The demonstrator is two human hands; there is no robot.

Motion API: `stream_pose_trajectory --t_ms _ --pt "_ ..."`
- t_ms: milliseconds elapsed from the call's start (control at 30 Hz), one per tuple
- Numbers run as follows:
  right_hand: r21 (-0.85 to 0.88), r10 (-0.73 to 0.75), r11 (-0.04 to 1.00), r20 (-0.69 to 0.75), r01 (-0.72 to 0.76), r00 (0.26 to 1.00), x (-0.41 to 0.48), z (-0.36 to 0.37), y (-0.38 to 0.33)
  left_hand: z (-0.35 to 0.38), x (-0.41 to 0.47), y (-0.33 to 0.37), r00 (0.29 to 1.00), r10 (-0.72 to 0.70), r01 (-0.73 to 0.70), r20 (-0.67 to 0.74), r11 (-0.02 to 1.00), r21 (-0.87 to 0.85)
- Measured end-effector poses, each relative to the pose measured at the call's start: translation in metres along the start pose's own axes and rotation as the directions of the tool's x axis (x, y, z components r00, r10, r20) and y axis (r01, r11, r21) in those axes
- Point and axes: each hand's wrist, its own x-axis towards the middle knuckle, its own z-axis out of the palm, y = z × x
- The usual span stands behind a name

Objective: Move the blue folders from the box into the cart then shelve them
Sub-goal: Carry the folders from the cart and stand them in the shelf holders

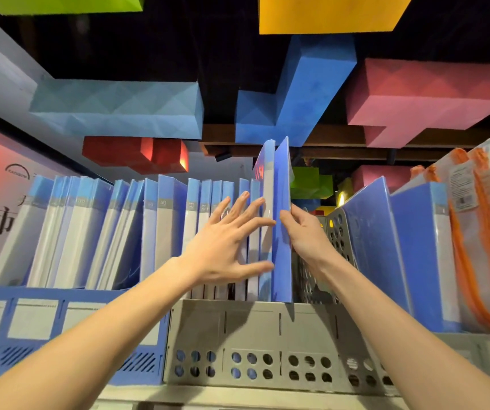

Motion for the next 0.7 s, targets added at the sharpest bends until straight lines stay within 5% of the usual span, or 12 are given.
stream_pose_trajectory --t_ms 133,467,700 --pt "0.011 0.013 1.000 -0.009 -0.013 1.000 -0.005 0.001 0.001 -0.001 -0.008 -0.008 0.997 0.021 -0.015 -0.072 0.996 0.093" --pt "0.179 0.023 0.983 0.112 -0.043 0.993 -0.016 0.023 0.005 -0.002 -0.019 -0.018 0.977 -0.117 0.107 -0.177 0.992 -0.067" --pt "0.212 -0.029 0.977 -0.021 0.033 0.999 -0.020 0.041 0.005 0.002 -0.016 -0.016 0.967 -0.160 0.140 -0.199 0.984 -0.114"
